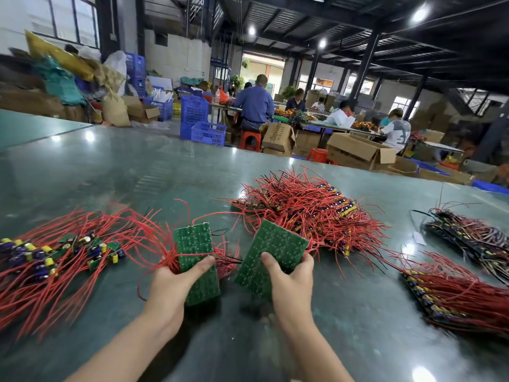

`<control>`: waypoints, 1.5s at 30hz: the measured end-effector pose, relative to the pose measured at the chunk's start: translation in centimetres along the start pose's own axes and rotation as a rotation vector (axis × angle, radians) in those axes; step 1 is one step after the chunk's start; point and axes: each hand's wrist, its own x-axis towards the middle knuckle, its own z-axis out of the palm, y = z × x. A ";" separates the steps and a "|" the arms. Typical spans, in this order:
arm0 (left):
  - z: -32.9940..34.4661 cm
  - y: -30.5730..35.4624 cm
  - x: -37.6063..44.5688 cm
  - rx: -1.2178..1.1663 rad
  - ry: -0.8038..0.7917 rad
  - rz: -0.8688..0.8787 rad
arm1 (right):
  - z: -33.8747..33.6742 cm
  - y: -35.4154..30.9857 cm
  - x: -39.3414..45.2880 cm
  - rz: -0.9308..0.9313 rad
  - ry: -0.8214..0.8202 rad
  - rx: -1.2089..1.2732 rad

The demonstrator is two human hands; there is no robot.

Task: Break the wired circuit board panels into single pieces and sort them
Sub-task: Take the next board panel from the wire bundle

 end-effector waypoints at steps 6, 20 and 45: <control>-0.3 0.4 0.4 -0.001 -0.105 -0.016 | -1.2 -0.4 1.4 -0.046 -0.047 -0.130; -0.7 1.9 1.2 -0.046 0.220 0.386 | -0.2 -0.6 -0.3 -0.821 0.058 -1.108; -0.9 0.9 2.4 -0.176 0.340 0.517 | -4.0 -2.5 2.9 -0.677 -0.126 -0.707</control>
